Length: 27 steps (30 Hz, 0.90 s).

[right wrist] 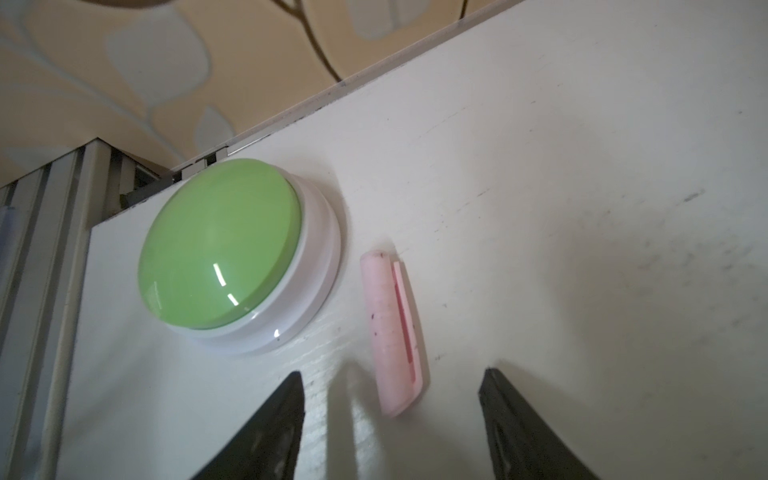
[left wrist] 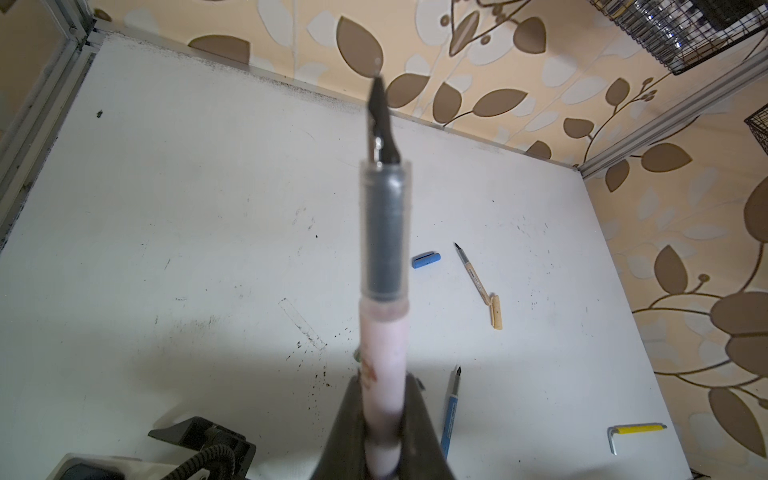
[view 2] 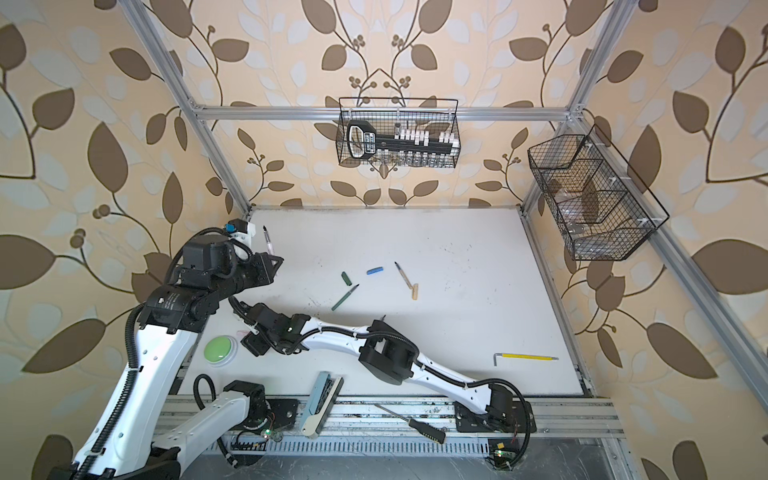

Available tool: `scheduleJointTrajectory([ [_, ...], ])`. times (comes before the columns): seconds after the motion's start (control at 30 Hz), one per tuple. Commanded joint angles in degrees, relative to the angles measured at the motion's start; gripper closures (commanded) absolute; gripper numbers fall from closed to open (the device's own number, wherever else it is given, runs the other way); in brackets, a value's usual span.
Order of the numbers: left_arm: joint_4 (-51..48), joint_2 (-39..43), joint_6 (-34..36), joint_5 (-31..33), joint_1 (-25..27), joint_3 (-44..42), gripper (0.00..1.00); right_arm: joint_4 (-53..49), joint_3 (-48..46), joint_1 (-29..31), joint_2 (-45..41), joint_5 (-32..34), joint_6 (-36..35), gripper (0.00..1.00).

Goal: Insert the pens into the pen caps

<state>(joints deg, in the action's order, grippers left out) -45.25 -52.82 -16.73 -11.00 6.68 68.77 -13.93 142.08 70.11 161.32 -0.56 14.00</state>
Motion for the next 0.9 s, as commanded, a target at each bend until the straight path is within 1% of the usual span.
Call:
scheduleJointTrajectory([
  [0.0, 0.6, 1.1, 0.9, -1.9, -0.3, -0.5, 0.87, -3.8, 1.4, 0.2, 4.5, 0.2, 1.0, 0.37],
  [0.13, 0.5, 1.3, 1.2, -2.4, -0.3, -0.5, 0.88, -4.5, 1.4, 0.3, 4.6, 0.9, 0.1, 0.44],
  [0.2, 0.5, 1.4, 1.1, -2.7, -0.3, -0.5, 0.87, -5.3, 1.5, 0.3, 4.5, 2.0, -0.7, 0.49],
  [0.3, 0.5, 1.6, 1.2, -2.8, -0.3, -0.5, 0.88, -6.2, 1.4, 0.2, 4.0, 3.0, -1.9, 0.53],
  [0.43, 0.4, 1.8, 1.3, -2.8, -0.3, -0.4, 0.87, -5.9, -0.3, -0.4, 2.3, 3.7, -2.7, 0.63],
  [0.53, 0.3, 1.9, 1.3, -2.7, -0.3, -0.3, 0.87, -4.0, -3.3, -1.0, -0.2, 3.6, -2.1, 0.69],
  [0.63, 0.1, 1.9, 1.4, -2.5, -0.3, -0.3, 0.87, -1.6, -7.7, -1.6, -3.5, 3.3, -1.3, 0.72],
  [0.7, -0.1, 2.0, 1.4, -2.3, -0.3, -0.4, 0.87, -0.2, -10.6, -1.8, -5.8, 3.4, -1.3, 0.77],
  [0.8, -0.3, 2.1, 1.5, -2.1, -0.3, -0.4, 0.87, 1.2, -14.8, -2.5, -9.0, 3.6, -0.8, 0.81],
  [0.87, -0.4, 2.2, 1.5, -2.0, -0.3, -0.5, 0.87, 3.6, -19.0, -3.1, -11.7, 2.1, -0.8, 0.81],
])
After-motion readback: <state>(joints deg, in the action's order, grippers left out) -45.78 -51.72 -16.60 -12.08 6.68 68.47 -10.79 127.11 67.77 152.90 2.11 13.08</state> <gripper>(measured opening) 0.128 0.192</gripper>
